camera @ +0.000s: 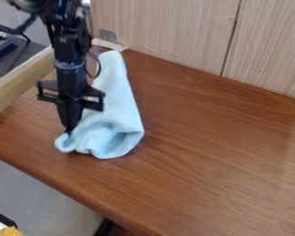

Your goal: Fold the cloths from top left to bottom ringht

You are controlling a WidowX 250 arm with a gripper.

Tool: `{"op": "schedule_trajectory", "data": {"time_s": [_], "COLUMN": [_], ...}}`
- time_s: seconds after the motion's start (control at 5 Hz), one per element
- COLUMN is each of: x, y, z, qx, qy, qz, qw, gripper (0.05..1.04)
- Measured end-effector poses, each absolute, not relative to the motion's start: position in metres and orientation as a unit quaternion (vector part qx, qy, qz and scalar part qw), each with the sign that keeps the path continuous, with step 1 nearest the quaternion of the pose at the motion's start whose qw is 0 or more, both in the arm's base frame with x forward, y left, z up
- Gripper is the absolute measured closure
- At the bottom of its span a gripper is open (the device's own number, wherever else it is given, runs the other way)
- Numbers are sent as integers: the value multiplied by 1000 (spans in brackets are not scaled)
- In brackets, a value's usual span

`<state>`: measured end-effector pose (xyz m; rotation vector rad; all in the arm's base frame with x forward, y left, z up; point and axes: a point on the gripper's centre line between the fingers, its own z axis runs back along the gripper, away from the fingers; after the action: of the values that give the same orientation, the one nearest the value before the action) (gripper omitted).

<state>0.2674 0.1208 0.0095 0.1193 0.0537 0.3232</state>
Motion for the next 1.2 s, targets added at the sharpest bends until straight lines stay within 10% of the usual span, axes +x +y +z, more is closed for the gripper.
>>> {"op": "schedule_trajectory", "data": {"time_s": [0.4,1.0,1.2], "x": [269,274,276], "y": [121,119,118], "z": [0,7,15], "qx": [44,40,46], "qy": [27,36,36], "qz": [161,149,143], "qw": [986,987,988], "gripper": [859,85,82]}}
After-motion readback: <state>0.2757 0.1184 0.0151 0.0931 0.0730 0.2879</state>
